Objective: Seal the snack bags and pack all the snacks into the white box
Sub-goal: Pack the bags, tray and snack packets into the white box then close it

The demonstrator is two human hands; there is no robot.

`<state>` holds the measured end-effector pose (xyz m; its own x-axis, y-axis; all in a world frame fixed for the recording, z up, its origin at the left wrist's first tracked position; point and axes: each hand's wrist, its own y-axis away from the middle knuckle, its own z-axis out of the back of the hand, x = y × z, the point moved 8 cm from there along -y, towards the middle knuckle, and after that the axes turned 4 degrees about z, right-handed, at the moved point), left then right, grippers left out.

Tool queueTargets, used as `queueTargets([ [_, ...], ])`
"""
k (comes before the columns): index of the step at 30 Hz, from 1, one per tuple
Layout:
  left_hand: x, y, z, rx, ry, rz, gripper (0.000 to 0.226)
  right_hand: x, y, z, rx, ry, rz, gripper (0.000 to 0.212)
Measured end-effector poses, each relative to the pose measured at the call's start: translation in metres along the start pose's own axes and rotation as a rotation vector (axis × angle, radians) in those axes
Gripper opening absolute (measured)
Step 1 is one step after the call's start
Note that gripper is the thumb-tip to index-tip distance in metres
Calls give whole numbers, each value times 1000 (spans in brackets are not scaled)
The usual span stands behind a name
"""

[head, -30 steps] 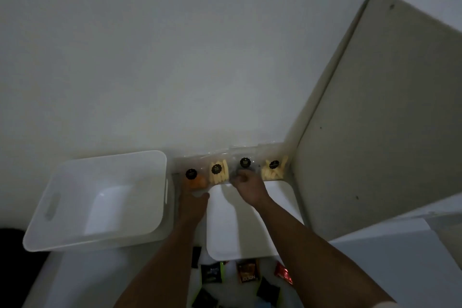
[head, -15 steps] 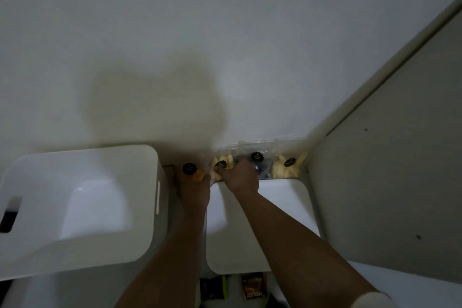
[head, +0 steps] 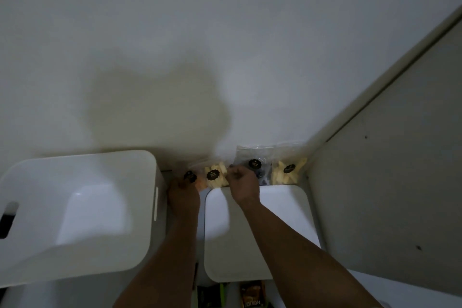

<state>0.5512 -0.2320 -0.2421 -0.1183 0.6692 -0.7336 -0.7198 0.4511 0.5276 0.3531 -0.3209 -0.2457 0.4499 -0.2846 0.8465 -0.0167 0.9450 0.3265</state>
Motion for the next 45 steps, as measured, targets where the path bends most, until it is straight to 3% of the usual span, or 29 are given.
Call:
queueTargets([
  [1, -3, 4, 1, 14, -4, -18, 23, 2, 4, 6, -11, 10, 23, 1],
  [7, -15, 29, 13, 72, 4, -96, 21, 26, 33, 43, -73, -25, 127, 20],
  [15, -75, 95, 51, 9, -78, -343, 14, 81, 73, 95, -195, -239, 215, 24],
  [23, -126, 96, 167, -140, -21, -568, 20, 156, 103, 47, -149, -279, 273, 15],
  [28, -119, 46, 244, -171, -76, -511, 20, 204, 131, -19, -51, -214, 322, 14],
  [34, -80, -29, 301, -133, -55, -383, 22, 210, 144, -113, 34, -114, 224, 10],
  [45, -12, -134, 282, -45, -61, -145, 27, 151, 115, -224, -34, 145, 9, 23],
])
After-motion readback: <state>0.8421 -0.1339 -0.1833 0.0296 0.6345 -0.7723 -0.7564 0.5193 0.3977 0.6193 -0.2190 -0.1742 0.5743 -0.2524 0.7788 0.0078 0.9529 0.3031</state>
